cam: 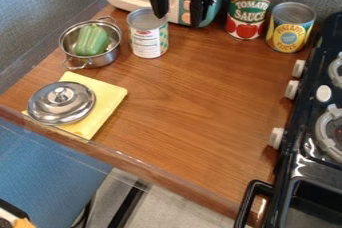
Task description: Move the green bell pepper on lower right of the table
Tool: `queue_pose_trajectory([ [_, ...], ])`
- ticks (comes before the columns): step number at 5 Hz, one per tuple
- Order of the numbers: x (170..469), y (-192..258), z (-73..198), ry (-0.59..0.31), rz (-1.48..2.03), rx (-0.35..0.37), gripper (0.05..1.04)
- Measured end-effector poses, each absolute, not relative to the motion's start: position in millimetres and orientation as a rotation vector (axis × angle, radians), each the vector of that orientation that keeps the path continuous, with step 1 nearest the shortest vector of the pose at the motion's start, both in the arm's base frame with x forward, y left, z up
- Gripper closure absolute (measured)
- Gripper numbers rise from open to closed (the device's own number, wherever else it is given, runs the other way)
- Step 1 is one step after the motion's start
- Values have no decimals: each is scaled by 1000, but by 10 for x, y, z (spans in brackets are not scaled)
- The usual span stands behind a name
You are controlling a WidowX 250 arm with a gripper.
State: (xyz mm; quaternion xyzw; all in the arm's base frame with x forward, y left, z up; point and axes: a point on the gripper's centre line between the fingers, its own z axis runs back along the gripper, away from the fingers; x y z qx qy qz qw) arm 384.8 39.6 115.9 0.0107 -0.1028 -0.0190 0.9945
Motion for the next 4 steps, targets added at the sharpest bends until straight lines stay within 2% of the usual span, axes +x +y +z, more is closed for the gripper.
queue_pose_trajectory([
  [1, 3830, 392, 1020, -168, -36, 15, 83],
  [2, 3690, 584, 868, -123, 17, 9, 83],
  [4, 3421, 1268, 802, -98, 139, 83, 83],
])
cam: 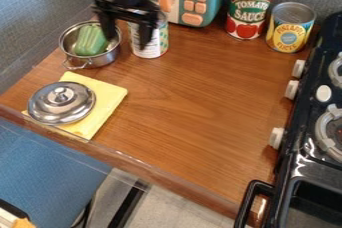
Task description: Move the green bell pepper on lower right of the table
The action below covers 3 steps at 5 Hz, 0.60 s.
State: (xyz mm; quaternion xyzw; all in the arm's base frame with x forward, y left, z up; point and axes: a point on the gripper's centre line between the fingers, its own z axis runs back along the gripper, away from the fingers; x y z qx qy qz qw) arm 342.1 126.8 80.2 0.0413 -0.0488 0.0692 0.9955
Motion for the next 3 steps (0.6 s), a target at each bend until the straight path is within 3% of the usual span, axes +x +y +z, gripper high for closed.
queue_pose_trajectory([
  [1, 3244, 1678, 801, -90, 230, 107, 83],
  [2, 3234, 1885, 900, -120, 284, 119, 83],
  [3, 3296, 1926, 816, -110, 314, 113, 83],
])
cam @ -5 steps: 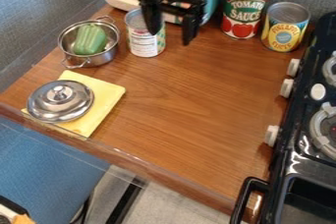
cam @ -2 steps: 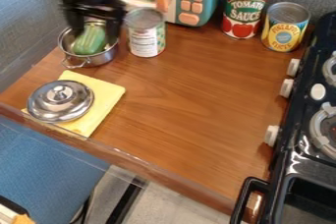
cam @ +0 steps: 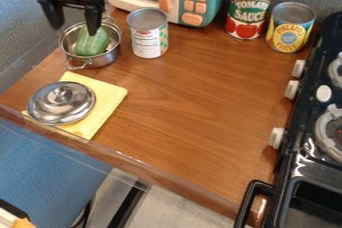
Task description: Move the green bell pepper on lower right of the table
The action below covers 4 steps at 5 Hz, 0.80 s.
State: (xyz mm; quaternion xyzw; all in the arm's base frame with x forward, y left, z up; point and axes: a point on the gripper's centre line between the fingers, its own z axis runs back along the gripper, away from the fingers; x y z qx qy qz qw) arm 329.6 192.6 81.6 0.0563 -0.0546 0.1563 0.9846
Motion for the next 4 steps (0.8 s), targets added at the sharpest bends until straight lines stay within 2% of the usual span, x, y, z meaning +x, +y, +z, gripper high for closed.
queue_pose_trajectory([
  [1, 3333, 1925, 620, -82, 334, 97, 83],
  [2, 3407, 1896, 540, -79, 342, 97, 83],
  [3, 3435, 1906, 419, -58, 332, 116, 133],
  [4, 3445, 1913, 402, -63, 332, 118, 292],
])
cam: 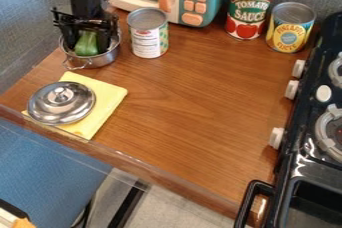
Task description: Move the green bell pepper on lower right of the table
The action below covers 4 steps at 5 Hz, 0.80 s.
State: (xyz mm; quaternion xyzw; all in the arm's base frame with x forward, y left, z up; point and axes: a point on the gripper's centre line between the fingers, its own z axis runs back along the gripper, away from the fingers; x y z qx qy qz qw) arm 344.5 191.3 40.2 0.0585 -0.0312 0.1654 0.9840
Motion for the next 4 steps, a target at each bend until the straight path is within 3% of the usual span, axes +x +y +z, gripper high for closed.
queue_pose_trajectory([
  [2, 3456, 1857, 482, -84, 314, 116, 293],
  [3, 3510, 1509, 1069, -218, 235, 151, 293],
  [4, 3498, 909, 1348, -285, 123, 143, 293],
])
